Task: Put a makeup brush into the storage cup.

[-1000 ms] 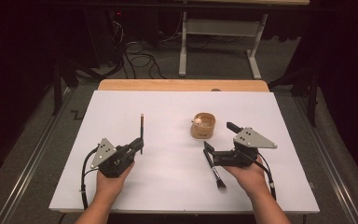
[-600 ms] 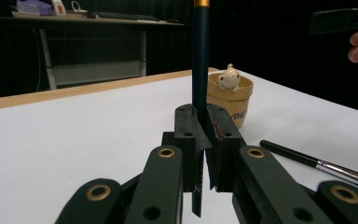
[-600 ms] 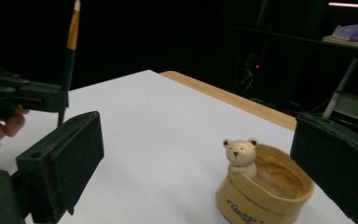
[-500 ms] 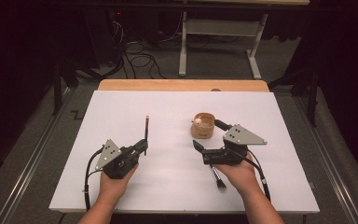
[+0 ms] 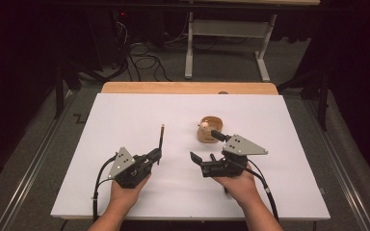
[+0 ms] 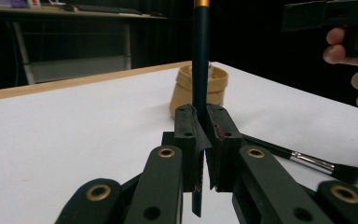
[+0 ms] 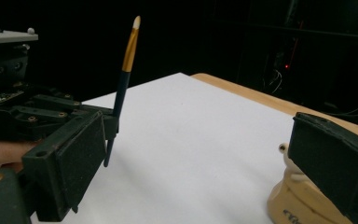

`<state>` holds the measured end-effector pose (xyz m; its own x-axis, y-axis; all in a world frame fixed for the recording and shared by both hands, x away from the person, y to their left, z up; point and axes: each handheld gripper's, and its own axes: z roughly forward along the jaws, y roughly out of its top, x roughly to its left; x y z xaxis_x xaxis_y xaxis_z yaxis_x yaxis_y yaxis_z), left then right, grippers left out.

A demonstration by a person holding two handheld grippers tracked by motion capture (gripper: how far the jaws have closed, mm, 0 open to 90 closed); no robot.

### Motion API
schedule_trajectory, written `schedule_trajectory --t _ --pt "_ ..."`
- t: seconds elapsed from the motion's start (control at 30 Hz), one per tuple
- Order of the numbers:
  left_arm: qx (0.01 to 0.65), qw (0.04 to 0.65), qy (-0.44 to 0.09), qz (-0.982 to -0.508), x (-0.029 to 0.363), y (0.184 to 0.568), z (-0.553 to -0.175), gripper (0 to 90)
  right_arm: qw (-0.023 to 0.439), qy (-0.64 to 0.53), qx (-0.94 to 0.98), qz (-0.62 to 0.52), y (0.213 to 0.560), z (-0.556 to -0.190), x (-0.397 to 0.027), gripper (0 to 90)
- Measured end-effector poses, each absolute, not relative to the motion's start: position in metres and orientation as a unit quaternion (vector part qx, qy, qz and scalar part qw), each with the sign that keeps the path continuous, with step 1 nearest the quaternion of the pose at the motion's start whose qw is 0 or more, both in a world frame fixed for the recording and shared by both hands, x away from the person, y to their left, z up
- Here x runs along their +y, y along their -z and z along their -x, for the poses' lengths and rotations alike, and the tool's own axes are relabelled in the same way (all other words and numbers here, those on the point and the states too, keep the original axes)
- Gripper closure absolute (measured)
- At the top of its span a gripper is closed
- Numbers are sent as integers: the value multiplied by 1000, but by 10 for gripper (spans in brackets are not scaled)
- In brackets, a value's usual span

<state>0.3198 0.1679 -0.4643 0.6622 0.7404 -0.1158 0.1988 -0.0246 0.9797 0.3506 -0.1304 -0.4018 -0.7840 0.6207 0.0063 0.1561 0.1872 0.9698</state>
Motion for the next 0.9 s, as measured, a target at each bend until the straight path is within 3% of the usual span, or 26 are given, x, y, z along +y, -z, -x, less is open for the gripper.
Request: schedule_trajectory --t 0.7,0.9 --pt "318 625 -183 -689 136 467 -305 839 155 -593 746 -261 414 -339 -121 103" --pt "314 630 -176 -688 133 466 -302 839 150 -595 742 -270 415 -340 -119 176"
